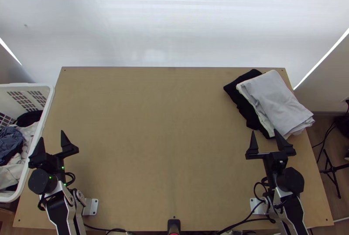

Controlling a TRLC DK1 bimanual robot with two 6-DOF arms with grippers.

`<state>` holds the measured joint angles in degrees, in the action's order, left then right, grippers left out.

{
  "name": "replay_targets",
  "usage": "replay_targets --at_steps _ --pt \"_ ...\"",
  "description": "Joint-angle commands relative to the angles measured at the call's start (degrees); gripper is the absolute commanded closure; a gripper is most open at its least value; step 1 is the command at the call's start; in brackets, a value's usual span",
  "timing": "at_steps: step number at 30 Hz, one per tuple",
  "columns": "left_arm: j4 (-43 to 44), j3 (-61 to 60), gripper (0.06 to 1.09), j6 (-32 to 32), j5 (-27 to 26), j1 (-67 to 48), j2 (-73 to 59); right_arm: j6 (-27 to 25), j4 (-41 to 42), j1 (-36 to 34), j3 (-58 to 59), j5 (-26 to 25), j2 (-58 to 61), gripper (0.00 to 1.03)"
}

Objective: Fold the t-shirt

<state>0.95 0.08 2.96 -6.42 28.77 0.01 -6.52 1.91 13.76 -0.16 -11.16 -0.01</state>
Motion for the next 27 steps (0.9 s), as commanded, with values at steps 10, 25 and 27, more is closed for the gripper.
replay_targets --at_steps 10,25,27 --pt "0.02 0.01 0.1 -0.06 0.0 0.05 -0.01 0.02 0.02 0.04 -0.01 0.0 0.01 0.05" --pt "0.02 0.01 0.1 3.19 0.0 -0.39 -0.01 4.59 0.02 0.66 -0.01 0.0 0.01 0.05" --pt "0.02 0.01 0.1 5.56 0.0 -0.74 -0.01 4.59 0.02 0.57 -0.01 0.0 0.01 0.05"
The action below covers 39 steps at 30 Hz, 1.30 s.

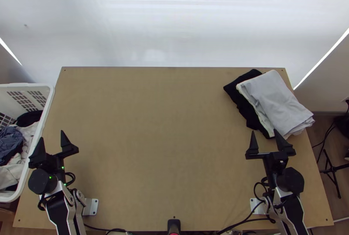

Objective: Fold the t-shirt

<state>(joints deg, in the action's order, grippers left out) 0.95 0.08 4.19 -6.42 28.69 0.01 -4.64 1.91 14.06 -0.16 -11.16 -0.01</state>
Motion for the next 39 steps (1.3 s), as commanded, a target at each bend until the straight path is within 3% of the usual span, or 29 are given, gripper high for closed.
replay_targets --at_steps 1,11,15,21,25,28,39 --pt "0.02 0.01 0.1 4.34 0.0 -0.47 -0.01 2.71 0.02 0.35 -0.01 0.0 0.01 0.05" --pt "0.28 0.01 0.1 4.34 0.0 -1.09 0.16 3.41 0.02 -0.09 -0.01 0.0 0.01 0.05" --pt "-0.16 0.98 0.1 0.38 1.41 -1.09 0.16 4.56 0.02 -0.09 -0.01 0.0 -0.08 0.05" --pt "-15.01 13.55 0.1 -3.04 1.32 -2.41 -1.59 4.56 -0.07 -1.67 -0.01 0.0 0.01 0.05" --pt "-21.78 27.61 0.1 -2.52 5.27 -1.35 -13.9 3.85 -0.15 -3.34 -0.01 0.0 0.45 0.05" --pt "-21.08 36.22 0.1 -2.52 9.93 2.16 -21.02 2.1 -0.24 -4.57 -0.01 0.0 0.45 0.05" --pt "-17.91 71.99 0.1 -7.35 10.19 31.34 -58.11 -2.47 -0.51 -12.75 -0.1 0.0 2.21 0.05"
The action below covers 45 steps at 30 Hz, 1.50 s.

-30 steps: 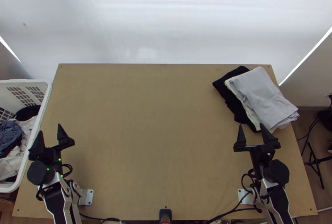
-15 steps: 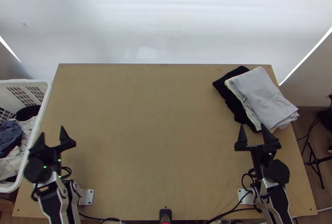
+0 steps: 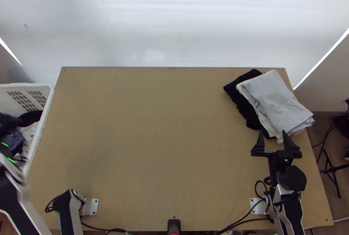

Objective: Fold the t-shirt

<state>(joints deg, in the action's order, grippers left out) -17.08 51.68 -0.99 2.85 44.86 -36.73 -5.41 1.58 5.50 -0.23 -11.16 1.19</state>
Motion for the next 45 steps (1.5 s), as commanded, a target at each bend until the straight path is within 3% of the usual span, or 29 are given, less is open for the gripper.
replay_targets --at_steps 1,6,10,18,34,45 --pt "0.12 22.59 0.1 -2.17 0.93 17.72 -24.53 -1.71 -0.09 -4.18 -0.03 0.0 1.09 0.05" --pt "-2.25 28.3 0.1 -6.48 2.86 23.96 -39.38 -1.36 -0.09 -4.0 -0.03 0.0 1.53 0.05" --pt "-6.03 27.07 0.1 -15.79 2.95 26.24 -47.91 -1.27 -0.09 -3.91 -0.03 0.0 1.8 0.05" --pt "-7.53 20.74 0.1 -24.23 4.53 29.14 -59.25 -1.18 -0.09 -3.83 -0.03 0.0 2.15 0.05" --pt "-5.24 30.67 0.1 -21.94 7.26 29.23 -85.7 -2.41 -0.18 2.94 -0.03 0.87 3.82 0.05" --pt "-0.41 38.32 0.11 -23.97 7.34 28.88 -98.71 -5.66 -0.18 1.71 -0.03 0.87 2.59 0.05"
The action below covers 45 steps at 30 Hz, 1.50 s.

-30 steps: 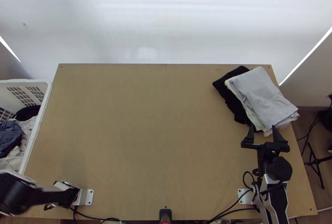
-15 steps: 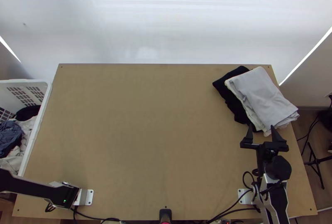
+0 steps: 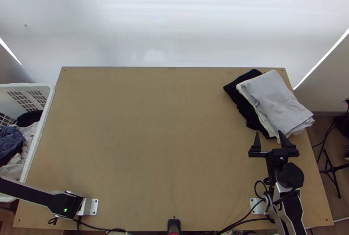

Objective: Fold the t-shirt

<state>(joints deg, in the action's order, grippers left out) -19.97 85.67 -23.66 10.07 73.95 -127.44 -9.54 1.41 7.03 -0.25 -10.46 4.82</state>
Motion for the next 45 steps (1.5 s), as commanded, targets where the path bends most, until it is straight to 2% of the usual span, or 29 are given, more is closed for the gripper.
replay_targets --at_steps 1,5,6,8,12,16,18,24,25,27,32,36,37,39,41,45 --pt "2.65 4.42 0.11 -1.92 0.13 -0.3 -8.62 -1.53 0.0 0.18 -0.01 0.18 -1.48 0.05" --pt "4.59 7.14 0.14 -4.11 2.06 -0.92 -13.1 -2.5 0.0 0.27 -0.01 0.18 -2.27 0.05" --pt "4.76 7.76 0.31 -3.94 2.5 -1.09 -13.72 -2.94 0.0 0.09 -0.01 0.18 -2.27 0.05" --pt "5.2 9.61 1.08 -2.79 2.33 -1.18 -13.54 -3.12 0.0 -1.05 -0.01 0.18 -2.53 0.05" --pt "-1.83 11.19 1.05 1.07 -2.95 -2.23 -6.24 -3.12 0.0 -1.93 -0.01 0.18 -2.8 0.05" --pt "-9.39 12.68 1.05 7.31 -12.0 -2.67 9.22 -2.76 0.0 -1.93 -0.01 0.18 -2.62 0.05" --pt "-14.93 16.99 1.05 11.88 -18.06 -2.41 17.22 -2.76 0.0 -2.63 -0.01 0.18 -2.18 0.05" --pt "-28.46 28.5 1.05 18.65 -27.38 -2.15 29.44 -2.68 0.0 -5.36 -0.01 0.18 0.1 0.05" --pt "-31.63 30.0 1.05 19.62 -31.86 -2.32 33.92 -2.59 0.0 -6.85 -0.01 0.18 1.16 0.05" --pt "-34.0 30.44 1.05 21.46 -36.87 -4.17 41.48 -1.97 0.0 -7.64 -0.01 0.18 1.24 0.05" --pt "-37.43 29.29 1.05 24.1 -37.05 -14.28 50.71 -1.62 0.0 -8.08 -0.01 0.18 0.81 0.05" --pt "-41.91 29.12 1.05 27.79 -35.03 -28.6 54.66 -0.3 0.0 -10.28 -0.01 0.18 0.19 0.05" --pt "-43.05 29.12 1.05 28.58 -32.13 -34.05 54.84 0.05 0.0 -10.81 -0.01 0.18 0.01 0.05" --pt "-43.49 27.8 1.05 31.83 -22.46 -47.15 54.93 0.66 0.0 -11.33 -0.01 0.18 -0.16 0.05" --pt "-43.4 25.69 1.05 33.24 -16.31 -57.61 55.1 0.75 0.0 -11.42 -0.01 0.18 -0.25 0.05" --pt "-41.03 22.09 1.05 35.79 -9.27 -74.66 53.78 1.37 0.0 -12.74 -0.01 0.18 -1.3 0.05"
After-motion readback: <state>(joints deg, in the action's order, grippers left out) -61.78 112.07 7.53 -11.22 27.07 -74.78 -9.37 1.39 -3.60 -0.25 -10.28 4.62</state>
